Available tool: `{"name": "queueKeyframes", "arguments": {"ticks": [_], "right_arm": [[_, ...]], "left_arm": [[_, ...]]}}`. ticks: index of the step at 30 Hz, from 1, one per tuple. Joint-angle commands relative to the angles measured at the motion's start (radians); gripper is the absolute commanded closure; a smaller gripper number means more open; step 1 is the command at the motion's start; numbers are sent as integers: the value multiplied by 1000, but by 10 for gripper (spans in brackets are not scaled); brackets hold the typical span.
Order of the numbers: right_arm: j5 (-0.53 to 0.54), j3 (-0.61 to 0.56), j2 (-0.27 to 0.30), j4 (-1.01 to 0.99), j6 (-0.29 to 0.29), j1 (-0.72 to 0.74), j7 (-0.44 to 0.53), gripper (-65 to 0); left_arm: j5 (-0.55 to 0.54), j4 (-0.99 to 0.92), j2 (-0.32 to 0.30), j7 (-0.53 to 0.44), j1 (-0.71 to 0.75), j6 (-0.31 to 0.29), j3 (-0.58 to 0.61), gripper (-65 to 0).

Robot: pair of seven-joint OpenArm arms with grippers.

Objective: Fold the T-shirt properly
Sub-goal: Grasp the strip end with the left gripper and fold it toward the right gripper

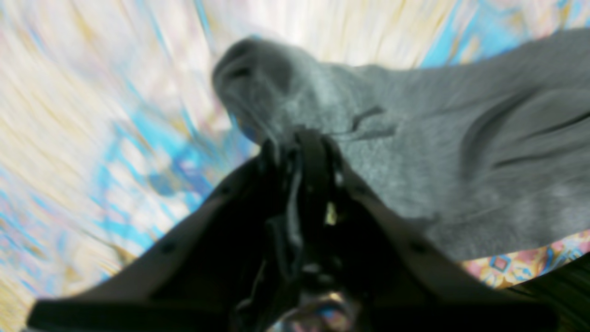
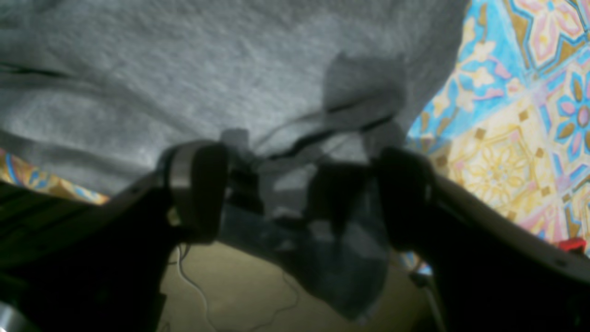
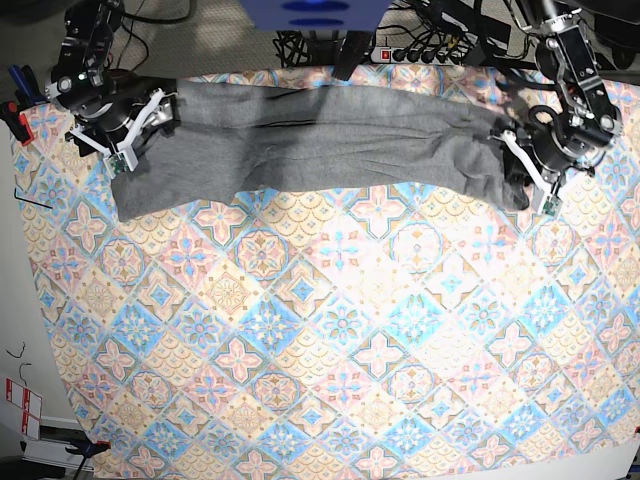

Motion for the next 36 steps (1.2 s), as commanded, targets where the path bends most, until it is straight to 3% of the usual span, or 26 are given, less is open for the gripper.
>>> {"name": "queueKeyframes", "arguments": {"ticks": [1,4,10,18,23,28,36], "right_arm": [[7,2,8,18,0,1,13,-507],[7,2,7,18,0,1,13,-507],[7,1,5,16,0,1,12,-507],[7,5,5,13,0,1,15,-507],[7,5,5,13,0,1,15,-507],[7,5,5,12,0,1,15,-507],[7,5,5,12,0,1,15,-507]], "left_arm": [[5,38,8,20,6,1,-3,-76],[8,121,45,85,1,1,30,-78],[43,212,112,171,-17,1,219,-78],[157,216,151,171,-13,1,577,-79],[161,216,192,171,-17,1,682,-79],[163,213,192,171,-48,1,847,-79],[164,160,235,172,-136,1,951,-79]]}}
